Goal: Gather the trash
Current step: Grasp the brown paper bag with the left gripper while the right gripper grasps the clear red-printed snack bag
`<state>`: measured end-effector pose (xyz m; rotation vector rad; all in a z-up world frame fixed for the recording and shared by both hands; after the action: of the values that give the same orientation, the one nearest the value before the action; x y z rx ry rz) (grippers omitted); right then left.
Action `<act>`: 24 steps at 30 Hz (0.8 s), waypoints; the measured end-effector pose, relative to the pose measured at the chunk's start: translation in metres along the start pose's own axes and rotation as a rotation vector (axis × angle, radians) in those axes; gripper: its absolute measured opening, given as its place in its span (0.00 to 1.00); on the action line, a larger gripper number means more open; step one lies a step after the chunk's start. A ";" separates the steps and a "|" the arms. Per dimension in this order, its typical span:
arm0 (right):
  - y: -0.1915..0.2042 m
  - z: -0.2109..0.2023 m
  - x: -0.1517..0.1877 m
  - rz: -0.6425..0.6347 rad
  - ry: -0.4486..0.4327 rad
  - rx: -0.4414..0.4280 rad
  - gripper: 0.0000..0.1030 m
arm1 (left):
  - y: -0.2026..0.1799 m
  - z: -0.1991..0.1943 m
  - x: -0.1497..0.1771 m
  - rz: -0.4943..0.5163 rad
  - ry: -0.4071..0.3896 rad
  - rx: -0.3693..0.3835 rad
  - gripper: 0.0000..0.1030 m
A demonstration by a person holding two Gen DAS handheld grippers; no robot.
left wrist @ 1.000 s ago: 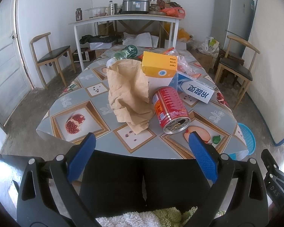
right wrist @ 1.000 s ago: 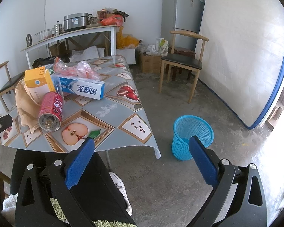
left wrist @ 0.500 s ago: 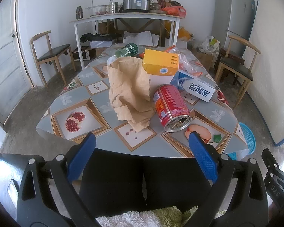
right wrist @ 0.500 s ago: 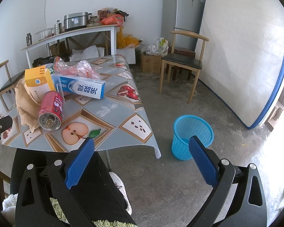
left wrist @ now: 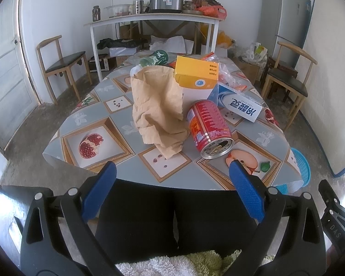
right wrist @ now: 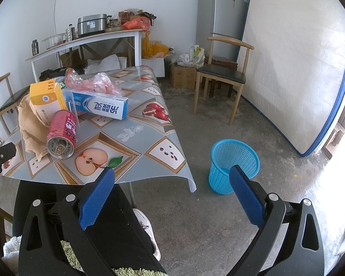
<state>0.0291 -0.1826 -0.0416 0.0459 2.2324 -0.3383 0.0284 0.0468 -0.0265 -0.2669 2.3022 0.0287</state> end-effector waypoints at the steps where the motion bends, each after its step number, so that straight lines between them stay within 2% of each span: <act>1: 0.001 0.001 0.000 0.000 0.002 0.000 0.94 | 0.000 0.001 0.000 -0.001 0.002 0.000 0.92; 8: 0.007 0.014 -0.003 -0.014 0.034 -0.015 0.94 | 0.003 0.013 -0.003 -0.007 0.030 -0.002 0.92; 14: 0.023 0.031 -0.017 -0.080 0.063 -0.065 0.94 | 0.025 0.034 -0.004 -0.039 0.057 -0.027 0.92; 16: 0.031 0.035 -0.024 -0.094 0.050 -0.091 0.94 | 0.037 0.041 -0.004 -0.064 0.063 -0.039 0.92; 21: 0.064 0.047 -0.047 -0.118 0.028 -0.235 0.94 | 0.070 0.057 -0.004 -0.142 0.082 -0.041 0.92; 24: 0.086 0.054 -0.061 -0.127 0.021 -0.292 0.94 | 0.090 0.065 -0.003 -0.205 0.087 -0.016 0.92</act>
<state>0.1217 -0.1091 -0.0459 -0.2496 2.2891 -0.0775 0.0593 0.1423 -0.0745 -0.5200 2.3502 -0.0699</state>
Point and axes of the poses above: each gripper's, at about its wrist camera, not at the fingertips, and z roughly the way its jaws point, y to its left, x to its underside, the point moved 5 cm from there along z, roughly the way its jaws point, and after that the axes turned 2 degrees about x, right-handed, at the moved point
